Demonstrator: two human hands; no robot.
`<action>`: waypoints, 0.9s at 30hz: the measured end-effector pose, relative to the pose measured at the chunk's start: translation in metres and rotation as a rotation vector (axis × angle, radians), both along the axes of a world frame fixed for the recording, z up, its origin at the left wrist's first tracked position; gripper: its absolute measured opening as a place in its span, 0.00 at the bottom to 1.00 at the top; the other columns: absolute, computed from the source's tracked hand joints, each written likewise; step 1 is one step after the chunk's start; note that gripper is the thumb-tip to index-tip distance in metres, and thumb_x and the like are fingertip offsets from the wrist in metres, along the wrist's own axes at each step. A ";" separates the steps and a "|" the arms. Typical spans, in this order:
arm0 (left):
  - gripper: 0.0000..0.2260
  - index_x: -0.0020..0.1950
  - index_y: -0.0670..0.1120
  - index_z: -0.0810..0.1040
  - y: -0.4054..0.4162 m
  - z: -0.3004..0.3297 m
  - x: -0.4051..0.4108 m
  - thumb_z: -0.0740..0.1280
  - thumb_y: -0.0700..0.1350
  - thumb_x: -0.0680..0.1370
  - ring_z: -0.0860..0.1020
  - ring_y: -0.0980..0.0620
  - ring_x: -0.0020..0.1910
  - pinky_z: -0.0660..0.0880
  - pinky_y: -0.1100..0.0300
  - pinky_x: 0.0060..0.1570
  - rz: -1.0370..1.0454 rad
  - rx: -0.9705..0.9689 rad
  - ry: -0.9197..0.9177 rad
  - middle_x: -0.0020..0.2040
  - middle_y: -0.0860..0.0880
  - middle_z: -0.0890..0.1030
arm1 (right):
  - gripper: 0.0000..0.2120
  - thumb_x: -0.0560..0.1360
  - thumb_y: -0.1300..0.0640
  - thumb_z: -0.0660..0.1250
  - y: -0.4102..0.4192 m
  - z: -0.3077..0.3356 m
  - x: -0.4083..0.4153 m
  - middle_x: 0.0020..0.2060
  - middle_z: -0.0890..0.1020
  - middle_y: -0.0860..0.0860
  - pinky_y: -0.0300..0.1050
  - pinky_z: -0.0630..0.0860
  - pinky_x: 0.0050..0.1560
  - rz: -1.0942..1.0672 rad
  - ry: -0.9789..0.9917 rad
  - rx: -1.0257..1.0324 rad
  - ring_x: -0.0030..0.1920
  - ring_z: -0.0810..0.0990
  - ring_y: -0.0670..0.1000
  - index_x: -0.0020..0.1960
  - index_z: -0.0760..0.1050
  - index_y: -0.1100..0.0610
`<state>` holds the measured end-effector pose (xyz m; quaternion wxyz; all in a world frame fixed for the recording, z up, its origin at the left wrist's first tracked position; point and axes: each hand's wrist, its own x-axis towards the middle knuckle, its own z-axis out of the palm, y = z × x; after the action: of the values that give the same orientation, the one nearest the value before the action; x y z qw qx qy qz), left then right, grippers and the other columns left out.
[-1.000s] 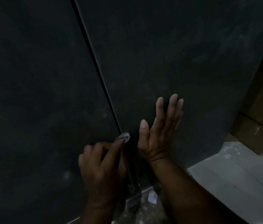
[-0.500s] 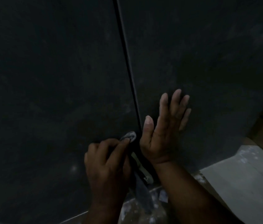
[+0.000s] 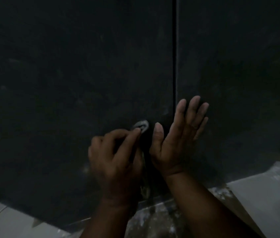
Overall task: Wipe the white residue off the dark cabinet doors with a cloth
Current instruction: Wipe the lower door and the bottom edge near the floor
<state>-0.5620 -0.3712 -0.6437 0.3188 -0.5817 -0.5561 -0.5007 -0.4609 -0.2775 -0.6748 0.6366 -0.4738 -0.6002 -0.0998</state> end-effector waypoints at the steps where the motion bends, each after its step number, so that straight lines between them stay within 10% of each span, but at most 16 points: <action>1: 0.06 0.52 0.45 0.89 -0.005 -0.009 -0.002 0.73 0.38 0.78 0.75 0.42 0.38 0.71 0.47 0.40 0.009 -0.046 0.016 0.46 0.44 0.84 | 0.32 0.83 0.47 0.57 -0.001 -0.001 -0.002 0.80 0.57 0.65 0.70 0.50 0.79 0.007 0.006 -0.006 0.82 0.50 0.68 0.81 0.55 0.64; 17: 0.07 0.52 0.45 0.89 -0.005 0.002 -0.007 0.73 0.37 0.77 0.75 0.43 0.39 0.70 0.48 0.39 0.012 -0.030 -0.051 0.46 0.45 0.83 | 0.32 0.84 0.47 0.57 -0.001 -0.016 0.003 0.80 0.56 0.63 0.64 0.48 0.80 0.090 -0.020 -0.004 0.82 0.48 0.63 0.80 0.55 0.64; 27: 0.08 0.51 0.48 0.90 0.015 0.029 0.029 0.75 0.38 0.75 0.75 0.43 0.39 0.63 0.53 0.40 0.002 -0.069 0.024 0.45 0.47 0.84 | 0.22 0.84 0.52 0.61 0.017 -0.025 0.051 0.76 0.65 0.59 0.56 0.61 0.77 0.019 -0.177 0.176 0.76 0.64 0.63 0.76 0.66 0.56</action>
<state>-0.5328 -0.3564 -0.6148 0.3056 -0.5978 -0.5698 -0.4739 -0.4098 -0.2601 -0.6999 0.6213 -0.3998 -0.6474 -0.1873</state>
